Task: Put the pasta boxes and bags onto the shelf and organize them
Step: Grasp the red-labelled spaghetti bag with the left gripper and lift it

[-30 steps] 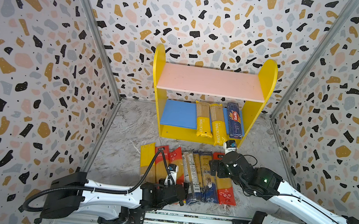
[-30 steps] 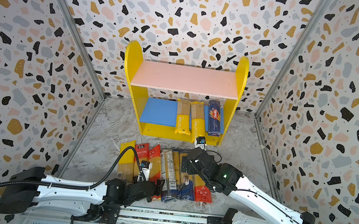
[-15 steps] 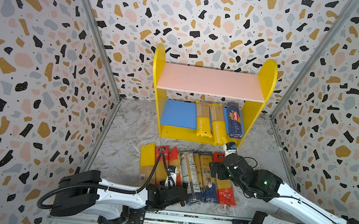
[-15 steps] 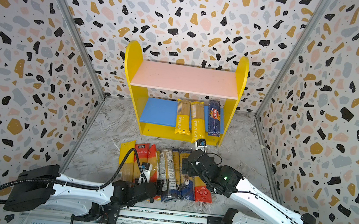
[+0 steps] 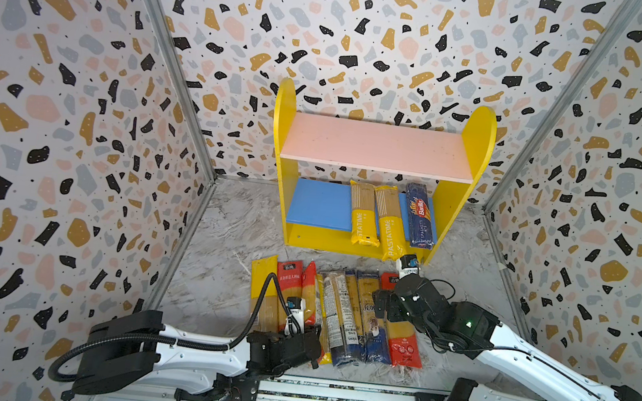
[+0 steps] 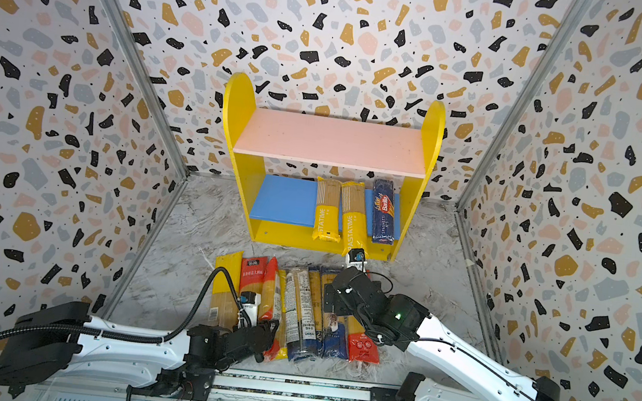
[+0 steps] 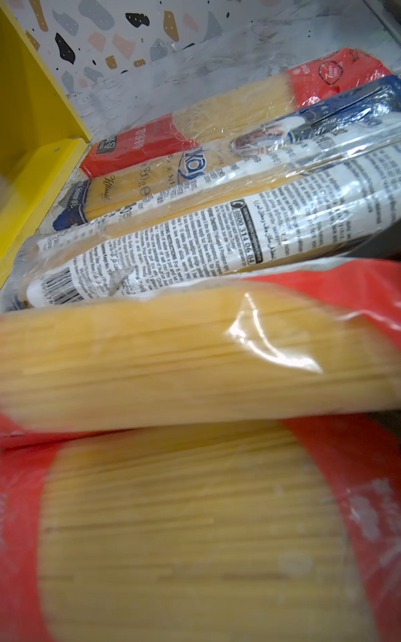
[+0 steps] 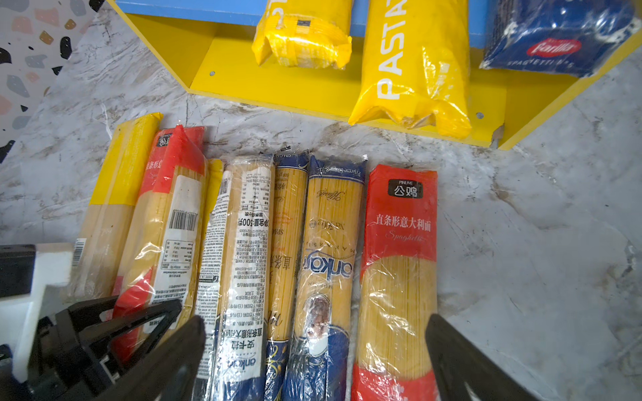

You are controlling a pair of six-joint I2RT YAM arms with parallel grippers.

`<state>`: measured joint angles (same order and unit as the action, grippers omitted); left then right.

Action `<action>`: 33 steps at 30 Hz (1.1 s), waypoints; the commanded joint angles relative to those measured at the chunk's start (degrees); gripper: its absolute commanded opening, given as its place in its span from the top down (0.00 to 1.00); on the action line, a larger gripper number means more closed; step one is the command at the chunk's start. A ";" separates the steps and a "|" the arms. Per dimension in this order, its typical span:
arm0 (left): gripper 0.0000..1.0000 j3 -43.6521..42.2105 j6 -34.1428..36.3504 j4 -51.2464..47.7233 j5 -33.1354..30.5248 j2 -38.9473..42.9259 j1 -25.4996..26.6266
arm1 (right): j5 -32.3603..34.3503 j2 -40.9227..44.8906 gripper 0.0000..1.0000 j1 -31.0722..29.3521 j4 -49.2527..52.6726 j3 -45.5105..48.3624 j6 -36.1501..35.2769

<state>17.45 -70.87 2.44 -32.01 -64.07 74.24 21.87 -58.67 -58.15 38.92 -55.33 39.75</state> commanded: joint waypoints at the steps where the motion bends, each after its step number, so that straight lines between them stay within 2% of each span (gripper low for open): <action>1: 0.83 0.80 3.65 -6.43 0.22 1.48 -0.31 | -0.80 0.10 0.01 -0.21 -1.00 -1.81 -0.79; 5: 0.96 3.29 7.88 -10.41 -1.14 5.68 -0.29 | -1.70 0.14 0.01 -0.14 -1.95 -1.82 -1.29; 8: 1.00 5.14 11.06 -13.23 -2.56 8.72 -0.28 | -2.00 0.28 0.01 -0.06 -2.24 -1.72 -1.51; 17: 1.00 10.18 15.59 -20.64 -5.14 10.88 -0.26 | -2.53 0.57 0.01 0.02 -2.53 -1.62 -1.69; 33: 1.00 13.40 19.82 -23.40 -8.71 17.60 -0.23 | -3.85 1.34 0.01 0.67 -2.27 -2.74 -2.79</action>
<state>26.39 -52.97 -25.34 -34.13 -48.53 74.15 18.33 -58.54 -57.71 36.77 -55.57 37.82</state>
